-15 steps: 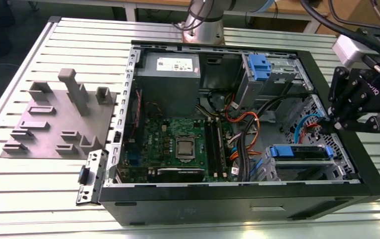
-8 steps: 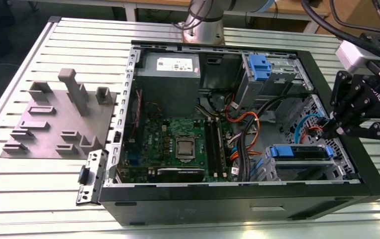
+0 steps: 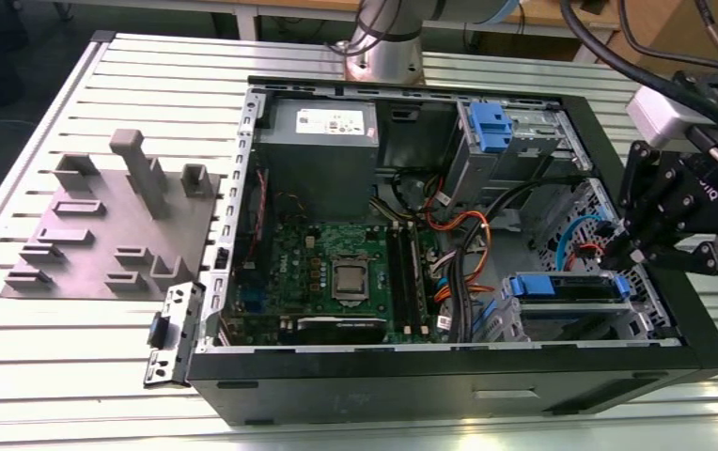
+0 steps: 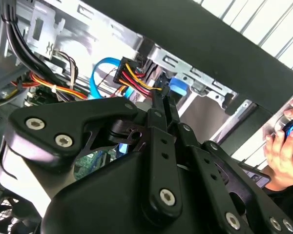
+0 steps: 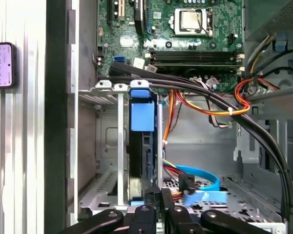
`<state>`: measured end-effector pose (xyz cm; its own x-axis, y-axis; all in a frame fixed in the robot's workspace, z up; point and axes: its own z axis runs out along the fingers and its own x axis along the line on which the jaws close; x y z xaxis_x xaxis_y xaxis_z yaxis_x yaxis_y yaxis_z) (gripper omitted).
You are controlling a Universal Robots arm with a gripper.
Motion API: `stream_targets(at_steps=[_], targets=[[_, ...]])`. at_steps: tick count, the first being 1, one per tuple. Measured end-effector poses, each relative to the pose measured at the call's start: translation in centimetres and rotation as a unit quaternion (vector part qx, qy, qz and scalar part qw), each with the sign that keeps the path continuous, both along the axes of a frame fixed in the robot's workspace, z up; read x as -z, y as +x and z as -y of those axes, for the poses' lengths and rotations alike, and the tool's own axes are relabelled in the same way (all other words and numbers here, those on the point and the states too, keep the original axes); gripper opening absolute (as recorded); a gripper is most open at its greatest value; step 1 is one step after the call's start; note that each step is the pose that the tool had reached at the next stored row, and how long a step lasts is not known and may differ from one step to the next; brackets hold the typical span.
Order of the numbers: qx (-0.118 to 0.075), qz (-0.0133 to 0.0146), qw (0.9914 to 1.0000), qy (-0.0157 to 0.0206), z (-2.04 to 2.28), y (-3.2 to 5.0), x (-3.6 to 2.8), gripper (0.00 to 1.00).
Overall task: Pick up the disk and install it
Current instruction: 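Insert the first disk wire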
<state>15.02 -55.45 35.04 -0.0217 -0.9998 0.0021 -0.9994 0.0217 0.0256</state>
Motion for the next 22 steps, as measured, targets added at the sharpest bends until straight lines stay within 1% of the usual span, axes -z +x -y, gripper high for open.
stream_targets(at_steps=[3, 5, 7, 10, 12, 22], targets=[[-0.001, 0.0014, 1.00000, 0.0003, 0.42, -0.21, 0.16, 0.16], [-0.002, 0.0033, 0.99999, 0.0005, 0.56, -0.38, 0.27, 0.16], [-0.003, 0.0063, 0.99997, 0.0013, 0.59, -0.56, 0.34, 0.16], [-0.005, 0.0115, 0.99992, 0.0027, 0.60, -0.91, 0.48, 0.16], [-0.005, 0.0139, 0.99989, 0.0032, 0.60, -1.20, 0.50, 0.16], [-0.005, 0.0144, 0.99988, 0.0032, 0.60, -1.24, 0.49, 0.16]])
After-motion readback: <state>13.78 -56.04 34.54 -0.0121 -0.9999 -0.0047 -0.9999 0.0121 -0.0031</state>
